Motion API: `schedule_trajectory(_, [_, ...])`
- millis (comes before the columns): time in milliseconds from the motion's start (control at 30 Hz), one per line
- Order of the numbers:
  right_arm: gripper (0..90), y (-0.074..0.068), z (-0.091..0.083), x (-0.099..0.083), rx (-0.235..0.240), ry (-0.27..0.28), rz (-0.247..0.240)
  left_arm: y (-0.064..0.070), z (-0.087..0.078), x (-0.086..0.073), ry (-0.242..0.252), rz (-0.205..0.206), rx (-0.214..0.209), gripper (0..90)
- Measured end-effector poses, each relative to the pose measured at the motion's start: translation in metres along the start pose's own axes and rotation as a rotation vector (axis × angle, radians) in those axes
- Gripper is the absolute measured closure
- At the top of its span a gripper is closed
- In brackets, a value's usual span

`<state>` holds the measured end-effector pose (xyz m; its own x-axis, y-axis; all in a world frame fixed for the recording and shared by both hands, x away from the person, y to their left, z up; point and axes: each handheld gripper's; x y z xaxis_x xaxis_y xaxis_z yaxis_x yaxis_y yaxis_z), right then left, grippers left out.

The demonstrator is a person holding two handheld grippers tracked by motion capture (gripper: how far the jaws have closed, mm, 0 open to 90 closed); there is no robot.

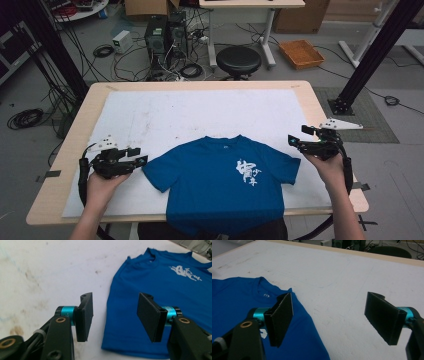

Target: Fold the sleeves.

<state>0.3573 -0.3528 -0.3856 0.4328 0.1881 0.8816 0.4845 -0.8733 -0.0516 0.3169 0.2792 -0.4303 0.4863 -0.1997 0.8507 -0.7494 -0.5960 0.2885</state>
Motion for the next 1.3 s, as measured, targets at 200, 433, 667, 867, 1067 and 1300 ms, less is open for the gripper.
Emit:
schedule_trajectory(200, [23.2,0.002,0.000,-0.002,-0.005,-0.006,0.006,-0.005,0.002,-0.011,-0.061,-0.008,0.020,49.4])
schedule_trajectory(433, [23.2,0.003,0.001,-0.003,-0.008,-0.009,0.010,-0.005,0.010,-0.014,-0.119,-0.015,0.029,60.3])
schedule_trajectory(667, [23.2,0.003,0.001,-0.003,-0.007,-0.005,0.010,-0.005,0.013,-0.017,-0.143,-0.032,0.063,77.9])
schedule_trajectory(867, [23.7,0.003,0.002,-0.003,-0.008,-0.011,0.006,-0.002,0.013,-0.015,-0.130,-0.067,0.039,87.8])
schedule_trajectory(1067, [23.8,0.003,0.001,-0.003,-0.009,-0.010,0.009,0.004,0.010,-0.004,-0.092,-0.110,-0.016,88.3])
schedule_trajectory(1300, [23.9,0.003,0.002,-0.003,-0.007,-0.010,0.010,0.041,0.024,0.041,-0.005,-0.094,-0.172,88.4])
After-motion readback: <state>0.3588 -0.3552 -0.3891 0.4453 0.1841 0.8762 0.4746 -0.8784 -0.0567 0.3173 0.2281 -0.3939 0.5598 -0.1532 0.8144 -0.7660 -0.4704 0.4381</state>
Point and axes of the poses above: each handheld gripper's, and its own axes: z roughly forward along the jaws, x roughly out of its top, y roughly to its right, and after that the axes turned 8 degrees about -x, right-handed
